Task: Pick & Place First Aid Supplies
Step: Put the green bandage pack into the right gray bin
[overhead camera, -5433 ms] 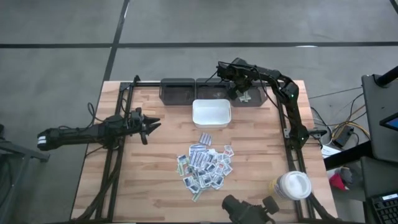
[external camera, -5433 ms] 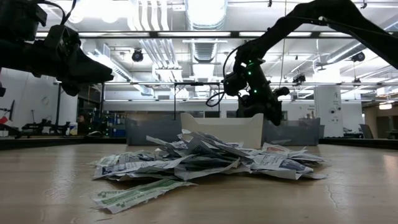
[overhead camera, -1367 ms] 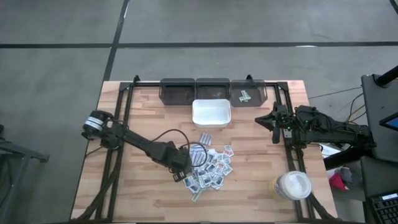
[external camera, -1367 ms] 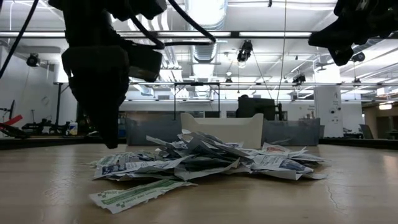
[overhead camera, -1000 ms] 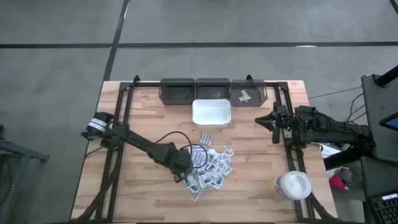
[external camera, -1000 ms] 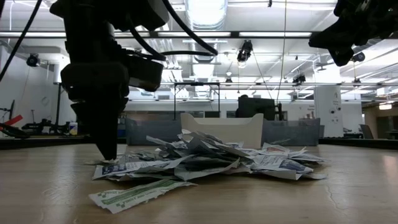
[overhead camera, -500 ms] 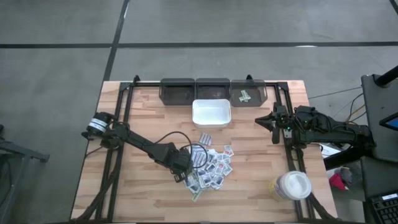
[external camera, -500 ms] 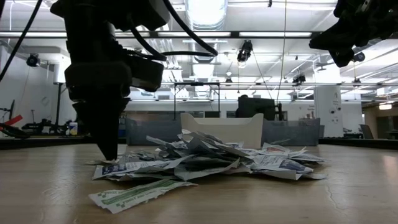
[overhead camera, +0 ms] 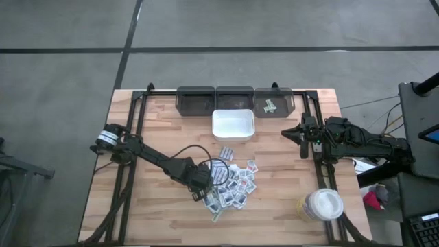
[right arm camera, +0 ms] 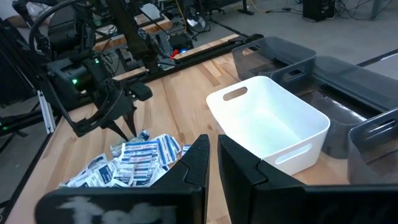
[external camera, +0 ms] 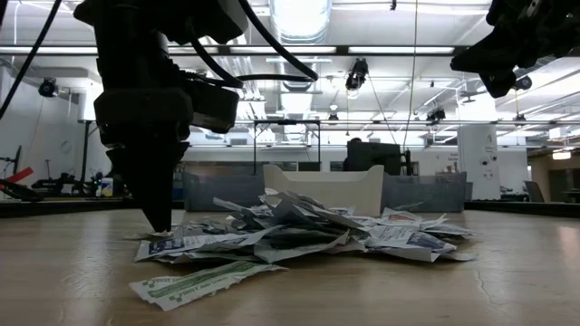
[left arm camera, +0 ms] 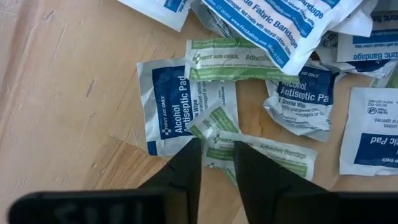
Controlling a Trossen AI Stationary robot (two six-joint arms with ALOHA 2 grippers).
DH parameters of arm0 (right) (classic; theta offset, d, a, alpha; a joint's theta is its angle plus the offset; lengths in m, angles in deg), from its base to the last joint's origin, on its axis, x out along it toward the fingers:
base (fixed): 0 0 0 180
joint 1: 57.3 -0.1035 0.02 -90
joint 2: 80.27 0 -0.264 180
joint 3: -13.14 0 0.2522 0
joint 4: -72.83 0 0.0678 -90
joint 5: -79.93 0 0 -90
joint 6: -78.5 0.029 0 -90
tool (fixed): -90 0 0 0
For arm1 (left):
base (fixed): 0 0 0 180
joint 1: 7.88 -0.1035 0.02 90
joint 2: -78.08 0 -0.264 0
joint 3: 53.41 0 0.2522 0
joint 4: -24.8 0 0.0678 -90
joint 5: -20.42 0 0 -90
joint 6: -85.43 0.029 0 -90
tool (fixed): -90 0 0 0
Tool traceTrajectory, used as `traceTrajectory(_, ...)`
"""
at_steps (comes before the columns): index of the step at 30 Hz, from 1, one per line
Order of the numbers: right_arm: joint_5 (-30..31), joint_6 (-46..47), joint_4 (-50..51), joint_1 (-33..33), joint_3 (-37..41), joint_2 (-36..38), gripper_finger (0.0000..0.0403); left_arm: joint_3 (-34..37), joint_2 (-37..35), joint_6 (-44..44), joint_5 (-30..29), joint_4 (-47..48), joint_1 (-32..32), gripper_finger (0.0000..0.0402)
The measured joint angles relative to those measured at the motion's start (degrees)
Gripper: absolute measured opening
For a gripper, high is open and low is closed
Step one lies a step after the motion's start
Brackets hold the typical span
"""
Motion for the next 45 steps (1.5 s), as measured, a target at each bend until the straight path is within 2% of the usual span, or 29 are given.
traceTrajectory(5,0.0,0.0,0.0,0.02,0.0,0.0,0.0031,-0.04,-0.04,0.0,0.09,-0.16,0.01,0.0038)
traceTrajectory(9,-0.02,0.0,0.0,0.02,0.0,0.0,0.0031,-0.34,-0.25,0.0,0.12,0.11,0.0,0.0022)
traceTrajectory(25,-0.1,2.18,-0.02,0.01,0.0,-0.07,0.0031,-4.85,-4.47,1.29,0.09,3.79,0.01,0.0016)
traceTrajectory(32,-0.18,5.18,-0.06,-0.02,0.0,-0.41,0.0031,-11.19,-6.35,1.94,-0.58,3.49,-1.05,0.0004)
traceTrajectory(38,-2.91,5.49,-0.18,-0.02,0.0,-3.46,0.0031,-18.12,-6.82,4.95,-3.22,3.5,-2.71,0.0001)
traceTrajectory(43,-3.67,8.01,-2.14,-0.02,0.02,-7.76,0.0031,-23.24,-6.86,8.25,-8.36,0.68,-4.21,0.0)
traceTrajectory(45,-5.94,8.21,-4.68,0.0,0.02,-9.86,0.0031,-24.6,-6.86,9.65,-10.64,-2.88,-5.11,0.0)
